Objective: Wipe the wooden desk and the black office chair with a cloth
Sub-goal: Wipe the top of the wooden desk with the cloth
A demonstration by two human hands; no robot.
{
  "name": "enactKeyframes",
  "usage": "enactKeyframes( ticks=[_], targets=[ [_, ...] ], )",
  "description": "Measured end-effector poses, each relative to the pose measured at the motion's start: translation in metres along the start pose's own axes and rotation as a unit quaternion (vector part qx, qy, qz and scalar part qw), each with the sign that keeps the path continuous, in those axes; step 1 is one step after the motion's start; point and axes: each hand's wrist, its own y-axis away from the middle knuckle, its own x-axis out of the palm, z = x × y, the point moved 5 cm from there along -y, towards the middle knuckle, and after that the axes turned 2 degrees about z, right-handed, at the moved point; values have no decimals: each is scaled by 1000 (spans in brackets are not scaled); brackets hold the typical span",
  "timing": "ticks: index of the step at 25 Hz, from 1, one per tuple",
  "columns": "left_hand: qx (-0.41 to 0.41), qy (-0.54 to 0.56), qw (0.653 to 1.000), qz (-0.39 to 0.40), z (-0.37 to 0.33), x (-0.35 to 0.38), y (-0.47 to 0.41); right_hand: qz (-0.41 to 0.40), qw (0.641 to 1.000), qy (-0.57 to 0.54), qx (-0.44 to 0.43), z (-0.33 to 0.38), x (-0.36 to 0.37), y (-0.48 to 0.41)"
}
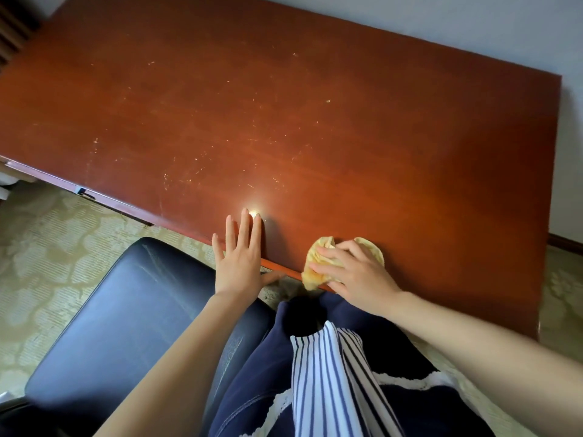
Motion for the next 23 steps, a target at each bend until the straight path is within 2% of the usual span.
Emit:
enactKeyframes(
  ticks=[3,6,13,16,20,21,23],
  targets=[
    [-11,17,1000,-11,13,3,2,33,999,15,-31,-2,-3,18],
    [-28,47,998,-9,27,10,8,32,999,-10,-29,-3,-5,6],
    [-47,138,989,-18,48,24,22,-1,997,-64,33,19,11,-91],
    [-42,125,991,-35,54,24,20,-19,993,-63,94,31,23,-145],
    [-48,108,992,-36,66,22,19,-54,968,-44,239,42,39,-180],
    [-59,113,991,-35,69,20,17,-54,970,-44,232,44,40,-178],
    [-78,122,989,-30,75,13,11,-33,986,-54,157,48,36,-165]
  ],
)
